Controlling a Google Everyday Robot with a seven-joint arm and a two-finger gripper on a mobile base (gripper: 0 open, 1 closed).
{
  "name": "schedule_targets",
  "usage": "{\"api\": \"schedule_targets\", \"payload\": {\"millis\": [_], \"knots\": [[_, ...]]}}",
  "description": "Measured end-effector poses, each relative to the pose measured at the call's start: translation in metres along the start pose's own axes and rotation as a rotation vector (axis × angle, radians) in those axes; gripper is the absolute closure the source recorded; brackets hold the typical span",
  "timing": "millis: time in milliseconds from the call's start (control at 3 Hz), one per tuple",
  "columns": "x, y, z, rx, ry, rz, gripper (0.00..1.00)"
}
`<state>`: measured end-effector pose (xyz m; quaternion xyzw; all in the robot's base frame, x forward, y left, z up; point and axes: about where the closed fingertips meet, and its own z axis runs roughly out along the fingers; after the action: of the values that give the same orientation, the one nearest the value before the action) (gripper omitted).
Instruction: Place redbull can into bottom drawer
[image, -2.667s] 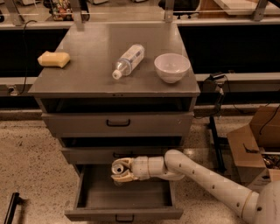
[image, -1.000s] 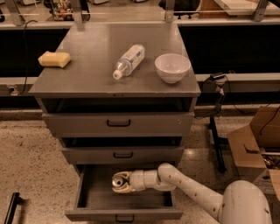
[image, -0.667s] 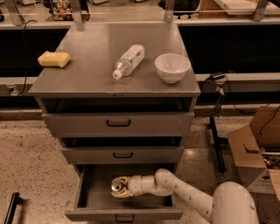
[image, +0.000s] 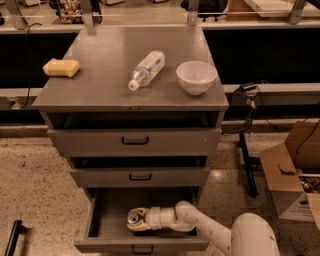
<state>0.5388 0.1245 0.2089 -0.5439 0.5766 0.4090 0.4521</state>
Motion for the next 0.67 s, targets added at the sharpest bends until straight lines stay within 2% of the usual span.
{"api": "schedule_targets", "payload": {"millis": [667], "knots": [[-0.0011,0.0027,0.0035,-0.007,-0.003,0.001,0.36]]}}
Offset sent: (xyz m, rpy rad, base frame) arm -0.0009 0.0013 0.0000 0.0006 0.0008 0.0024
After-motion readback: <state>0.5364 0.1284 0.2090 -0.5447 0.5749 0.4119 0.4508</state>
